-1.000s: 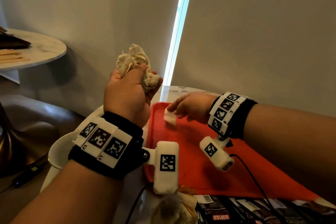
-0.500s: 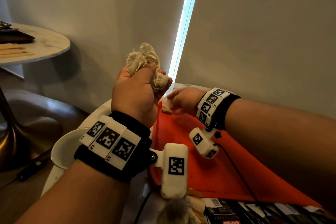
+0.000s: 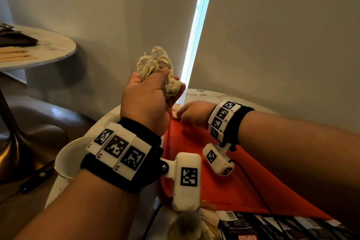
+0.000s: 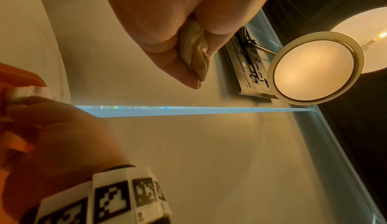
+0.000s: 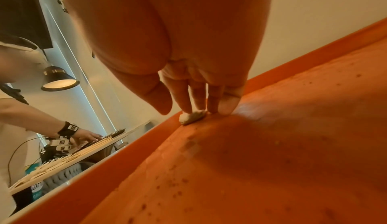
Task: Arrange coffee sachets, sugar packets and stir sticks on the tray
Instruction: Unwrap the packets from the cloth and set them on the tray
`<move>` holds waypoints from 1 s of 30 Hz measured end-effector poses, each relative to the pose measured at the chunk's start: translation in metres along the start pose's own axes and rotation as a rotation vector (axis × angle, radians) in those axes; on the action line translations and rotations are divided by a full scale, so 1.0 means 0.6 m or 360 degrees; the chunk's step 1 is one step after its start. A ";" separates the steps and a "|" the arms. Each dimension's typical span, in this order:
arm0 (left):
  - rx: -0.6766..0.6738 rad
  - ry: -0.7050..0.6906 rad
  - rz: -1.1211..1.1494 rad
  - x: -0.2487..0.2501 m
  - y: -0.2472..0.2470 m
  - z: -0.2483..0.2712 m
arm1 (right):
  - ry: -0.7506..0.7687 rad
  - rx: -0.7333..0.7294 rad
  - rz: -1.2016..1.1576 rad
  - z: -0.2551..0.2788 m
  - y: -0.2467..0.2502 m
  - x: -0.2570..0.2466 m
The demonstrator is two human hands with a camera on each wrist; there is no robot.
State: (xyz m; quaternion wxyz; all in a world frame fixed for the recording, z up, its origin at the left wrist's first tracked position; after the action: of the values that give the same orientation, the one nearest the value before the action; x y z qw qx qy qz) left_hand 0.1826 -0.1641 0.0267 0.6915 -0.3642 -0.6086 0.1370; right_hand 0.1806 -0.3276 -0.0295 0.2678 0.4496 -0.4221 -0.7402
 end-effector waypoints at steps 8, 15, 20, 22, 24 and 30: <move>-0.0084 0.0117 -0.0034 -0.018 -0.008 0.004 | 0.0060 -0.0024 -0.0137 0.002 0.009 0.008; -0.0203 0.0243 -0.0294 -0.048 -0.019 0.009 | 0.0356 0.0341 -0.1333 0.056 0.132 0.006; -0.0282 0.0283 -0.0318 -0.062 -0.026 0.016 | 0.0608 -0.0060 -0.1491 0.130 0.132 -0.062; -0.0338 0.0283 -0.0349 -0.067 -0.029 0.019 | 0.0644 -0.0115 -0.1336 0.145 0.114 -0.078; -0.0393 0.0302 -0.0332 -0.069 -0.035 0.025 | 0.0660 -0.0121 -0.1272 0.149 0.102 -0.080; -0.0475 0.0296 -0.0329 -0.067 -0.044 0.025 | 0.0567 -0.0014 -0.1399 0.156 0.116 -0.058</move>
State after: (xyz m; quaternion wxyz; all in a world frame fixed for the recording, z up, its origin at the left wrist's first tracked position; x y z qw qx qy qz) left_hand 0.1532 -0.2027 0.0144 0.6934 -0.4094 -0.5898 -0.0606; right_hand 0.1141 -0.2998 0.0685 -0.0007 0.7045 -0.1360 -0.6966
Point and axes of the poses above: each hand's wrist, its own z-axis away from the middle knuckle, its own y-axis out of the back of the hand, x = y × z, the point moved 10 cm from there along -z, towards the middle knuckle, and after that the axes turned 10 degrees about -z, right-handed, at the moved point
